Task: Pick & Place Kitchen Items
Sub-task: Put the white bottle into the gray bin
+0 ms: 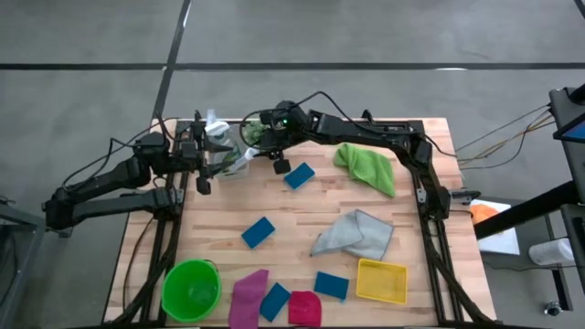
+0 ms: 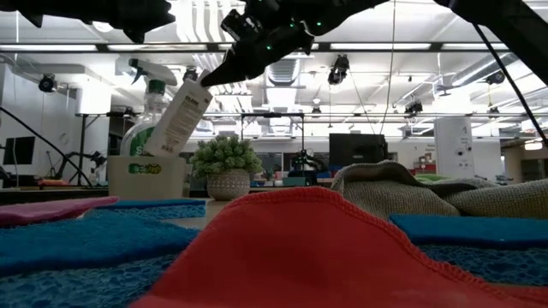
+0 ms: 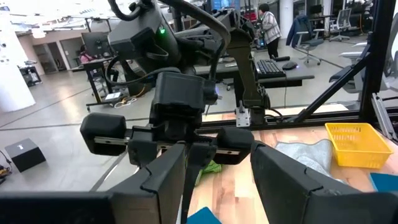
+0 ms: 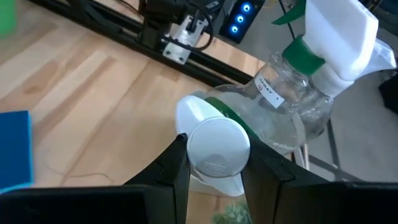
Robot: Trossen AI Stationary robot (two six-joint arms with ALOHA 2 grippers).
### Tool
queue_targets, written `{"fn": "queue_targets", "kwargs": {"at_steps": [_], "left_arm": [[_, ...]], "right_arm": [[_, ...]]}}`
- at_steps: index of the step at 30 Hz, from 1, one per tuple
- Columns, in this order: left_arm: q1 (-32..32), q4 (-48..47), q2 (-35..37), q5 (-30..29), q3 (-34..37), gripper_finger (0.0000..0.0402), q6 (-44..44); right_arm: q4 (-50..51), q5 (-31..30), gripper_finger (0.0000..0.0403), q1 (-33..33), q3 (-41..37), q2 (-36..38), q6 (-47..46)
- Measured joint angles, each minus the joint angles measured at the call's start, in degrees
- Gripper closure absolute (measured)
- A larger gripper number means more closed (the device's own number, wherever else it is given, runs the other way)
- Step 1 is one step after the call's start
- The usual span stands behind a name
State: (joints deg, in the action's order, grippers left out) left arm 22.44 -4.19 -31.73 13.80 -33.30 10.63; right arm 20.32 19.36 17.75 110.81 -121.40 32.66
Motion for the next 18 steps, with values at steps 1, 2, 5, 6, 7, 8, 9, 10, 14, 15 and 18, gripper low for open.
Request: {"fn": "queue_targets", "kwargs": {"at_steps": [1,2,5,6,7,8,9,10,14,15,18], "left_arm": [[0.00,-0.03,0.00,0.00,0.00,0.0219,0.00],[0.00,-0.07,0.00,0.00,0.00,0.0219,0.00],[0.00,0.22,0.00,0.00,0.31,0.0219,-0.14],[0.00,0.44,0.00,0.00,0.57,0.0219,-0.17],[0.00,0.86,0.00,0.00,0.92,0.0219,-0.20],[0.00,1.12,-0.01,0.00,1.19,0.0219,-0.20],[0.00,1.43,-0.04,0.00,1.35,0.0219,-0.20],[0.00,1.93,-0.04,0.00,1.52,0.0219,-0.20],[0.00,2.58,0.00,0.00,1.77,0.0219,-0.22],[0.00,2.87,0.00,0.02,1.77,0.0219,-0.22],[0.00,3.15,0.00,0.09,1.77,0.0219,-0.22]], "right_arm": [[0.42,-0.44,0.0300,-0.01,0.23,0.00,0.58],[0.78,-0.55,0.0300,0.01,0.36,0.02,0.93],[2.11,-0.97,0.0300,0.05,0.63,0.04,2.03],[2.40,-1.05,0.0300,0.06,0.63,0.04,2.22],[2.56,-1.12,0.0300,0.07,0.63,-0.01,2.44],[2.67,-1.12,0.0300,0.07,0.63,-0.11,2.67],[2.64,-1.15,0.0300,0.05,0.63,-0.35,2.88],[2.42,-1.12,0.0300,0.05,0.63,-0.69,3.24],[1.81,-1.14,0.0300,0.05,0.70,-2.64,3.65],[1.72,-1.32,0.0300,0.03,0.95,-3.21,3.76],[1.10,-1.68,0.0300,-0.07,1.67,-4.66,3.78]]}}
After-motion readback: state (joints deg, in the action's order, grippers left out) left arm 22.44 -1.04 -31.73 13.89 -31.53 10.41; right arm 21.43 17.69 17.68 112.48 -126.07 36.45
